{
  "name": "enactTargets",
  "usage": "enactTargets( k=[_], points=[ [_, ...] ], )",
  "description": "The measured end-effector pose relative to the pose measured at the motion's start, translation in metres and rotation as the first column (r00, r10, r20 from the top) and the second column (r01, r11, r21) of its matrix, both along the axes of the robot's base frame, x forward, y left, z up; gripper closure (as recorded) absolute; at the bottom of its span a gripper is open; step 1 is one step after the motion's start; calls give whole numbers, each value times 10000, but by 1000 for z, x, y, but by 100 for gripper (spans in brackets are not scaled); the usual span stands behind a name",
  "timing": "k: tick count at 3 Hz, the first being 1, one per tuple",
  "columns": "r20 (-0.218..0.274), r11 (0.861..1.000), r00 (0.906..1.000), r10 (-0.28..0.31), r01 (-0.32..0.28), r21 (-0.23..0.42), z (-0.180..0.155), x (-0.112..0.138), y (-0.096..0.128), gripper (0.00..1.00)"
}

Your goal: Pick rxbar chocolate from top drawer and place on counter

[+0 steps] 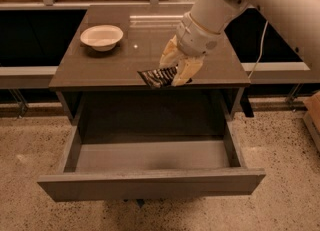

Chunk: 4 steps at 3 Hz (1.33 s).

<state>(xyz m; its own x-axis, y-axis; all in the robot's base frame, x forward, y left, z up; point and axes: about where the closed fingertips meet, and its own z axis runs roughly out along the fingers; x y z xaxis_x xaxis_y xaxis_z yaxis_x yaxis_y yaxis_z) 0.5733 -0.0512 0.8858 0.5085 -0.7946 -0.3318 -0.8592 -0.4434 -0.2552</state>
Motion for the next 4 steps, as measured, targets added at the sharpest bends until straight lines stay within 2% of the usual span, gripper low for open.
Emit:
enactTargets(
  k=[1, 2, 3, 4],
  points=[
    [100, 9905, 9921, -1248, 1251, -574, 9, 43, -3, 100],
    [254, 9591, 9644, -2633, 2645, -1007, -2, 98, 3, 100],
    [42, 9174, 9260, -3775, 3746, -1347, -31, 152, 16, 97],
    [-341, 9011, 9087, -4161, 4070, -1498, -52, 171, 26, 75]
  ],
)
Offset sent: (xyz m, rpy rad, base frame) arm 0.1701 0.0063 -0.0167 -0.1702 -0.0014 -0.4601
